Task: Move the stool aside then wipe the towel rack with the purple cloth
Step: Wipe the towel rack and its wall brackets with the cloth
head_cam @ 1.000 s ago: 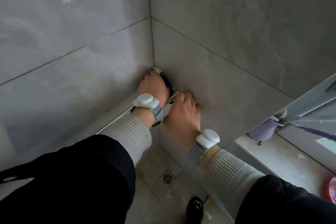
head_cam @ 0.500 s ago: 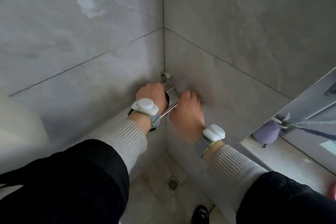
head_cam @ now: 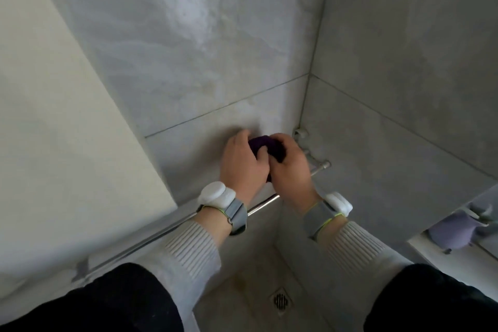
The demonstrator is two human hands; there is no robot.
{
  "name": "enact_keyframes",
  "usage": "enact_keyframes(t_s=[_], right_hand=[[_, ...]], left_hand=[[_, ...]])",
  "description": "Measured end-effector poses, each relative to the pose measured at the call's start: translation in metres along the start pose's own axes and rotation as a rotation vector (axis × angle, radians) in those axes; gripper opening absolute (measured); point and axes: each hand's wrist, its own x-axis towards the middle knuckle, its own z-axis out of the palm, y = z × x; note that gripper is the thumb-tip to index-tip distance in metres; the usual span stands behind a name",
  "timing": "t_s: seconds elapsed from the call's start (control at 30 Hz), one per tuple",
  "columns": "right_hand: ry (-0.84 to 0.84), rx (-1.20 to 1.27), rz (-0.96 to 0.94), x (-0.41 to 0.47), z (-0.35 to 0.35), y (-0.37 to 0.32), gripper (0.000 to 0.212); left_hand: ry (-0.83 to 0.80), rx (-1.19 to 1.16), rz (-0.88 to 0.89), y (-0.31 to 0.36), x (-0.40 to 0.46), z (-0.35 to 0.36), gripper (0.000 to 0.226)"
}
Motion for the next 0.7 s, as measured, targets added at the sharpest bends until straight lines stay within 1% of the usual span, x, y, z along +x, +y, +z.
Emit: enact_keyframes(t_s=[0.07,0.17,0.23,0.3,0.37,0.43,0.5,0.57,0.63,0.7], right_hand=[[0.124,0.034,-0.038,0.004,-0.001,-0.01,0.032],[0.305,0.076,-0.151,0.023,-0.004,-0.034,0.034],[0.358,0.128,-0.236,0.039,-0.005,-0.054,0.033],[0.41,0.126,-0.33,0.056,-0.009,-0.074,0.036],[0.432,0.06,-0.451,0.07,-0.009,-0.09,0.037],[0.454,-0.078,-0.586,0.082,-0.006,-0.095,0.036],[0.454,-0.157,-0.657,0.089,-0.002,-0.089,0.032],[0.406,-0.212,-0.738,0.088,0.005,-0.077,0.027],[0.386,-0.326,-0.809,0.08,0.013,-0.058,0.023],[0.286,-0.386,-0.83,0.065,0.026,-0.032,0.023]], left_hand=[[-0.003,-0.013,0.04,-0.005,-0.013,-0.006,0.048],[-0.051,0.085,0.145,-0.017,-0.038,-0.013,0.046],[-0.068,0.143,0.239,-0.026,-0.054,-0.017,0.041],[-0.083,0.174,0.292,-0.03,-0.065,-0.02,0.037],[-0.07,0.189,0.322,-0.031,-0.075,-0.022,0.032],[-0.026,0.215,0.31,-0.028,-0.084,-0.024,0.029],[-0.003,0.22,0.305,-0.029,-0.085,-0.023,0.026],[0.009,0.218,0.282,-0.035,-0.086,-0.024,0.023],[0.005,0.207,0.31,-0.041,-0.086,-0.027,0.02],[0.011,0.222,0.32,-0.047,-0.09,-0.029,0.017]])
